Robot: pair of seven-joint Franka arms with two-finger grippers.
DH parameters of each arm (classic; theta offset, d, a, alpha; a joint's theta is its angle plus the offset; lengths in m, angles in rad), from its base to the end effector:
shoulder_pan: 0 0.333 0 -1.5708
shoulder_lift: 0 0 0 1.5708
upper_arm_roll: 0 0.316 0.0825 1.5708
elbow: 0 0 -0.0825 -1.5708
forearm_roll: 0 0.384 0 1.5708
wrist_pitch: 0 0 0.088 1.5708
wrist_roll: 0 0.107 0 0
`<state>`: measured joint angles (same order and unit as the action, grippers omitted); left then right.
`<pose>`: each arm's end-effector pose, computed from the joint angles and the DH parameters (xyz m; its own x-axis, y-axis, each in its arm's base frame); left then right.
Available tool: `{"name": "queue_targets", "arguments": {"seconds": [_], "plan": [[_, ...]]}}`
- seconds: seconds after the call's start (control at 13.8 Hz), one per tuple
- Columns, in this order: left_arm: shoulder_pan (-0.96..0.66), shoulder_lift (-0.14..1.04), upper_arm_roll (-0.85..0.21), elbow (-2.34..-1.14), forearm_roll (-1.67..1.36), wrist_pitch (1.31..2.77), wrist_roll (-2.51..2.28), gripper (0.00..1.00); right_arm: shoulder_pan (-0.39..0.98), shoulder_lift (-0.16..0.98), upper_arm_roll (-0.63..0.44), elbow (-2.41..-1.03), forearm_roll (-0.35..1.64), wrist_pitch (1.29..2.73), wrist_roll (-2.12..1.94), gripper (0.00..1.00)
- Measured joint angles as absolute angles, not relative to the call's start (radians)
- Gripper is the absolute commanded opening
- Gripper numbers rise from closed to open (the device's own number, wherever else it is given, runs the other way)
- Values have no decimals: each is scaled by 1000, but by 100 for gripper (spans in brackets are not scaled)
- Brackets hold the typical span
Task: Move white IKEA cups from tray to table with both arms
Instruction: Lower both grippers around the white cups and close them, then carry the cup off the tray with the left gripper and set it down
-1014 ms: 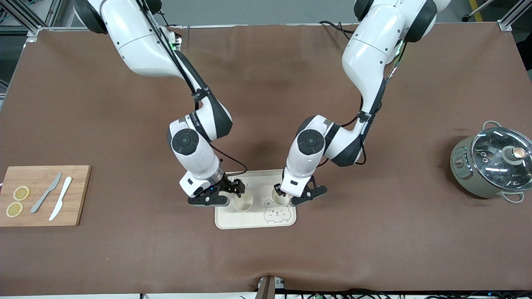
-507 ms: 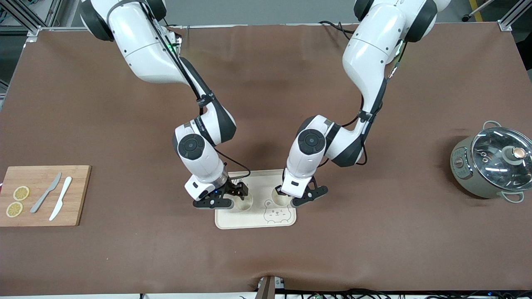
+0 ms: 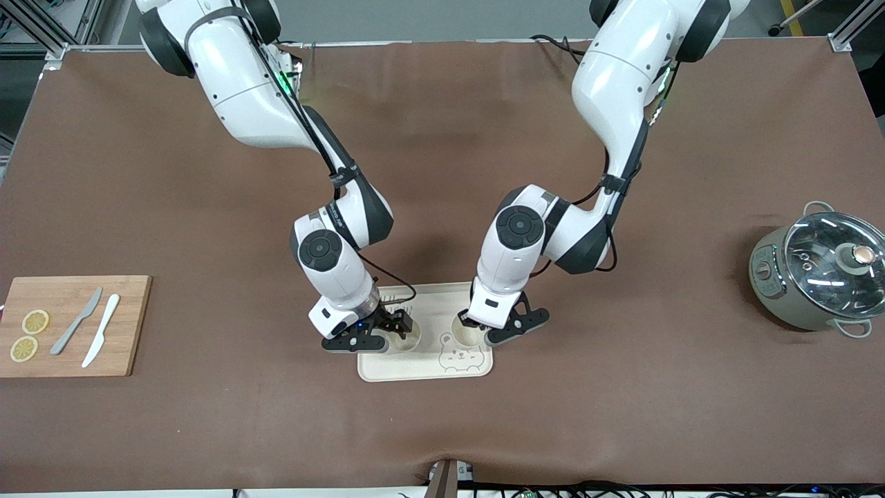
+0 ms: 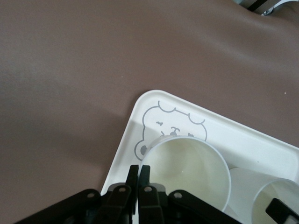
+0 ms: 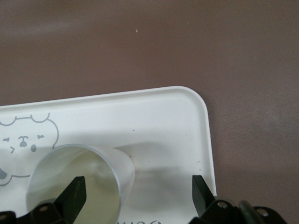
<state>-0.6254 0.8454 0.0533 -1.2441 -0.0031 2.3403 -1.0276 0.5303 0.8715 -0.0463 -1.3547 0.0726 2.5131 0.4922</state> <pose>0.6471 -0.4308 0.2810 0.8886 0.4297 0.1604 0.3985 -0.8965 0.1937 0.6727 0.3630 0.2274 0.9692 -0.0568 0.2395 -0.0199 -0.9879 -0.1536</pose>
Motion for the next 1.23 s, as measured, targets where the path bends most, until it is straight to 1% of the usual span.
{"name": "queue_targets", "arguments": {"seconds": [0.36, 0.65, 0.72, 0.87, 0.94, 1.01, 1.09, 1.16, 1.23], "plan": [[-609, 807, 64, -1244, -3, 2277, -1028, 0, 530, 876, -48, -1355, 44, 2513, 492, 100], [-548, 779, 67, -1244, -3, 2212, -960, 0, 530, 877, -48, -1355, 39, 2514, 492, 100], [-528, 772, 68, -1244, -3, 2193, -930, 0, 530, 877, -49, -1355, 39, 2514, 492, 93], [-493, 764, 68, -1245, -3, 2159, -878, 0, 530, 877, -50, -1355, 39, 2514, 492, 71], [-478, 763, 68, -1245, -3, 2142, -850, 0, 530, 877, -50, -1355, 39, 2514, 492, 62], [-464, 763, 68, -1245, -3, 2123, -821, 0, 530, 877, -50, -1355, 39, 2514, 492, 54], [-449, 763, 68, -1246, -3, 2104, -792, 0, 530, 877, -51, -1355, 39, 2514, 492, 50], [-432, 763, 68, -1246, -3, 2088, -764, 0, 530, 878, -51, -1355, 39, 2514, 492, 42], [-413, 763, 68, -1246, -3, 2074, -737, 0, 530, 878, -51, -1355, 39, 2514, 492, 38]]}}
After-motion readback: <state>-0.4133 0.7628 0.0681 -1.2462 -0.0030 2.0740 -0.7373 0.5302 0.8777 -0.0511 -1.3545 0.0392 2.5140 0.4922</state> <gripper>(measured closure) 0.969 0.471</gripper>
